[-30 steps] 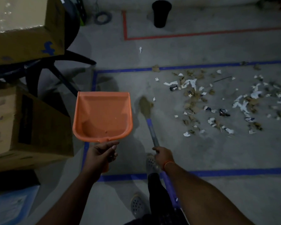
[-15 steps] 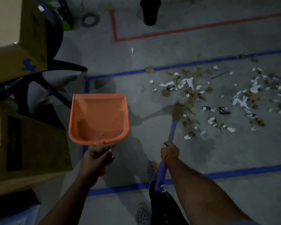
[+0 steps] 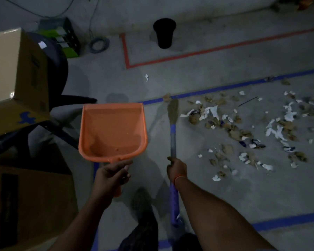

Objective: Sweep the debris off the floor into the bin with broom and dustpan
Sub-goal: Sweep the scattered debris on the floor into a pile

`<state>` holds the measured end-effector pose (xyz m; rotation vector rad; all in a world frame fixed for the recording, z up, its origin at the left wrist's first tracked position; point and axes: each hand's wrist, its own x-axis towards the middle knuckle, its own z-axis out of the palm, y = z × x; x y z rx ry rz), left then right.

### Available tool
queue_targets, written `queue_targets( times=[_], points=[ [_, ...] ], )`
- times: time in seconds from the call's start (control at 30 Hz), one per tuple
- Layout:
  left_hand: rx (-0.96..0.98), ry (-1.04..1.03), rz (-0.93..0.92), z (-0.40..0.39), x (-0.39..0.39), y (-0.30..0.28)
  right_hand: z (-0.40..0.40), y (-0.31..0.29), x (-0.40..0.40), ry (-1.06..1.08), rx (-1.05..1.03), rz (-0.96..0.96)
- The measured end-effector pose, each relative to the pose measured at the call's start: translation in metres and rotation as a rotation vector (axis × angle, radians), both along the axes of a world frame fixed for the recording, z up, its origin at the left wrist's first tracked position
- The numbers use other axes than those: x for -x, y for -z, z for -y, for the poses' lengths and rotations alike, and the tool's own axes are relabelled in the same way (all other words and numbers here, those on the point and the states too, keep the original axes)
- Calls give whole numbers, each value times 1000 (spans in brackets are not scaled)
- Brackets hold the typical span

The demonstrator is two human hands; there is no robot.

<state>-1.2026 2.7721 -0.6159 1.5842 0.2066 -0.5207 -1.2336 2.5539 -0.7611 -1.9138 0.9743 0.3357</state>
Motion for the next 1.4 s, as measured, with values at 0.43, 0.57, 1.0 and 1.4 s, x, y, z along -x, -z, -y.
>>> queue_targets(
  times=[0.43, 0.57, 1.0, 1.4],
  points=[
    [41, 96, -83, -11, -217, 26, -43, 17, -166, 297, 22, -121],
    [75, 105, -69, -12, -286, 17, -48, 0, -223, 305, 99, -74],
    [60, 22, -70, -13, -444, 20, -42, 11, -483, 105, -21, 7],
    [-29, 4, -27, 17, -574, 23, -1, 55, -641, 7, -127, -82]
  ],
)
